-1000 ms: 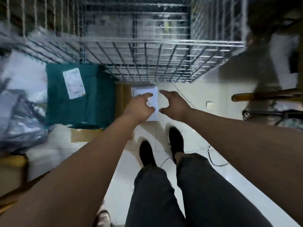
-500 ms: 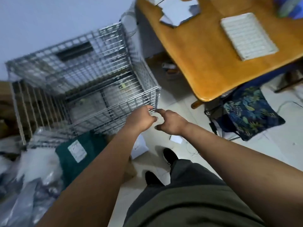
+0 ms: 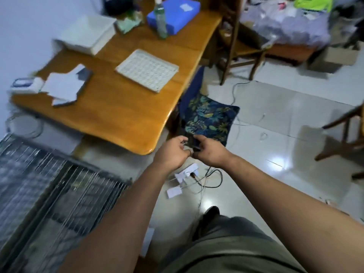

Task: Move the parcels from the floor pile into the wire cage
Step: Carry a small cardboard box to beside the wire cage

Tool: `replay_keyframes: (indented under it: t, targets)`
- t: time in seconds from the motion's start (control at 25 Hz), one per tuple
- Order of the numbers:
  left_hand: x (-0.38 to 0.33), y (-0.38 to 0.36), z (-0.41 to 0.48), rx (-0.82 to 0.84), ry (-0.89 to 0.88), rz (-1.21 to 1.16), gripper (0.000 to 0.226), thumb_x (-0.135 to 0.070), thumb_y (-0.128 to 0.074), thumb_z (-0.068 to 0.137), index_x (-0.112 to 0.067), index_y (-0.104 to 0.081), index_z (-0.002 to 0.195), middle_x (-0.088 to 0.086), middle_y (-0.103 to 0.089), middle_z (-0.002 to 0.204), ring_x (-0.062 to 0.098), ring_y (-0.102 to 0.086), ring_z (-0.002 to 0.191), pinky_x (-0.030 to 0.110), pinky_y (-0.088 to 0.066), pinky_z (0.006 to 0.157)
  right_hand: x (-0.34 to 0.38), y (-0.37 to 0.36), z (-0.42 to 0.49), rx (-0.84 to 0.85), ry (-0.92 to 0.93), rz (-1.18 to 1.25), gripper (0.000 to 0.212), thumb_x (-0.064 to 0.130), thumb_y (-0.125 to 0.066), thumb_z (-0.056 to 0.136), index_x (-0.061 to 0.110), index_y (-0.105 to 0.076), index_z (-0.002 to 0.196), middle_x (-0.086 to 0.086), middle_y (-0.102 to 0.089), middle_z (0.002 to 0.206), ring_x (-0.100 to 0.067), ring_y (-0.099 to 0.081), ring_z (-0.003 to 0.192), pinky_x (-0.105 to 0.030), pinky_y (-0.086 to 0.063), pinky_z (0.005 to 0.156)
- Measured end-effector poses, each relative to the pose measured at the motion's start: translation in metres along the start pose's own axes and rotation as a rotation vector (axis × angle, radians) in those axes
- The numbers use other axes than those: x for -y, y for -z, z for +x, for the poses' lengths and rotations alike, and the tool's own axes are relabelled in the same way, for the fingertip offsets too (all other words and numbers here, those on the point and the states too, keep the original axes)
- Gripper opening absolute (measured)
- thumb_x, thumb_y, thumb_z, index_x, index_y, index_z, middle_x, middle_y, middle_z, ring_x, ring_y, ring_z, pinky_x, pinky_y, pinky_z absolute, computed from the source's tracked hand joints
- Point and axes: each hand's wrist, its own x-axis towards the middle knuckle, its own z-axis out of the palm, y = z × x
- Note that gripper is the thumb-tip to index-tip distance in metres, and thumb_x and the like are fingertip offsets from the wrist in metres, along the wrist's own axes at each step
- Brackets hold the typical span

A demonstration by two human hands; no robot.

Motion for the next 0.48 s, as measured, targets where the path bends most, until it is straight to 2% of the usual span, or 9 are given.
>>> replay_keyframes:
  t: [0.08,0.2,0.28,0.48]
  targets:
    - [-0.039,-0.023,0.025,0.04,-0.06,0.016,0.05,-0.032,-0.073,0.086,-0.033,-0.061,0.134,-0.006,-0.07,0.11,0.018,-0.066,0.099,0.031,-0.052,0.085,-0.034,0.027,0.0,-0.055,-0.059,0.042,0.069,0.038,-0.069,0.091,0.023,-0.04,0.152,-0.005,-0.061,0.14,-0.025,-0.057,0.127,-0.028,-0.044,0.097]
    - [-0.103,-0.061,0.053,0.112,-0.176,0.117,0.051,-0.033,-0.072,0.088,-0.033,-0.059,0.137,-0.009,-0.066,0.107,0.019,-0.065,0.104,0.036,-0.053,0.093,-0.091,0.063,-0.008,-0.157,-0.178,0.13,0.069,0.037,-0.069,0.087,0.025,-0.042,0.15,-0.009,-0.062,0.138,-0.027,-0.058,0.125,-0.033,-0.049,0.099]
    - [-0.139,-0.084,0.064,0.184,-0.258,0.181,0.051,-0.035,-0.07,0.089,-0.033,-0.057,0.138,-0.009,-0.062,0.104,0.02,-0.065,0.101,0.039,-0.054,0.091,-0.124,0.081,-0.02,-0.208,-0.268,0.185,0.072,0.035,-0.07,0.087,0.025,-0.039,0.152,-0.013,-0.061,0.137,-0.028,-0.056,0.127,-0.036,-0.048,0.102]
    - [-0.208,-0.142,0.084,0.359,-0.46,0.34,0.055,-0.04,-0.069,0.089,-0.033,-0.055,0.141,-0.004,-0.067,0.121,0.019,-0.064,0.108,0.039,-0.053,0.094,-0.196,0.101,-0.066,-0.358,-0.505,0.349,0.081,0.041,-0.071,0.089,0.025,-0.031,0.157,-0.012,-0.052,0.147,-0.025,-0.048,0.136,-0.038,-0.045,0.107]
